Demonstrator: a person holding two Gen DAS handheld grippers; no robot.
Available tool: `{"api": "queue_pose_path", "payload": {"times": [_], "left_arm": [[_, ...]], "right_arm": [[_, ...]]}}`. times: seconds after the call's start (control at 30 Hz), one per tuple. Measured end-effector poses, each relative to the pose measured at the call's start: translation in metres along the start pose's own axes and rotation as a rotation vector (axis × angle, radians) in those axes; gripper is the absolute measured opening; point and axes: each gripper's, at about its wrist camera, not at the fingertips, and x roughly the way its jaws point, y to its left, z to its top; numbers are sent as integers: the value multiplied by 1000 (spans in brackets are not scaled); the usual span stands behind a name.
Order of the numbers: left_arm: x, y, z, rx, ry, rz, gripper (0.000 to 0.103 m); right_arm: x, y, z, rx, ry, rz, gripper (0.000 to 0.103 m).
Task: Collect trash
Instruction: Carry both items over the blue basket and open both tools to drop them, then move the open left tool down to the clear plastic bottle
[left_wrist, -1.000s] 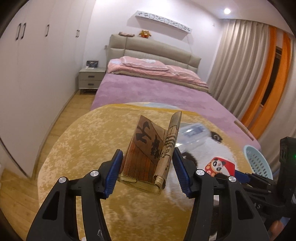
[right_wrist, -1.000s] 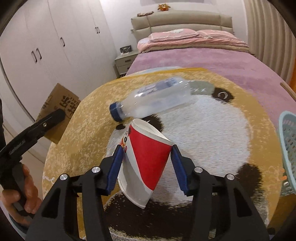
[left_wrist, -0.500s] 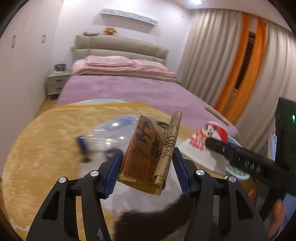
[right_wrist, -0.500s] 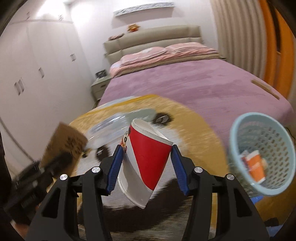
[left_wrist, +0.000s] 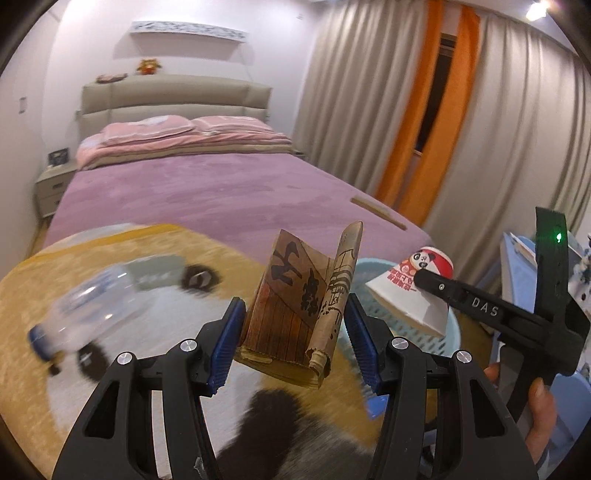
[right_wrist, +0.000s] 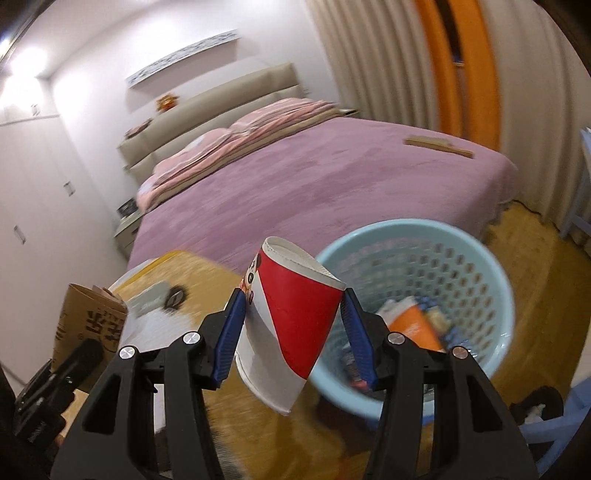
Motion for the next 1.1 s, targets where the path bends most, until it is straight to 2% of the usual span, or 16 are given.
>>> {"api": "queue_pose_path", "payload": {"times": [0.13,0.27,0.47,0.57,0.63,0.73,0.93,1.1], "left_arm": [[27,-26,7,23,30,-66,54],[67,-53,6,18,98,-160,54],[116,-85,0,64,162,-179,56],[127,-85,1,41,164,-186,65],[127,-80,1,11,160,-198,75],[120,-73,1,-1,146,-203,78],[101,-55,-2,-21,115,-203,79],[77,-35,0,-46,75,-194,79]], "right_arm": [[6,-33,9,43,4,-50,50],[18,-60,13,71,25,-105,50],[39,-94,12,138,76,-144,51],[44,-105,11,169,87,-153,54],[46,-111,11,186,92,-144,58],[45,-115,9,197,90,-142,63],[37,-95,9,165,81,-106,63],[22,-56,11,84,54,-67,63]]}}
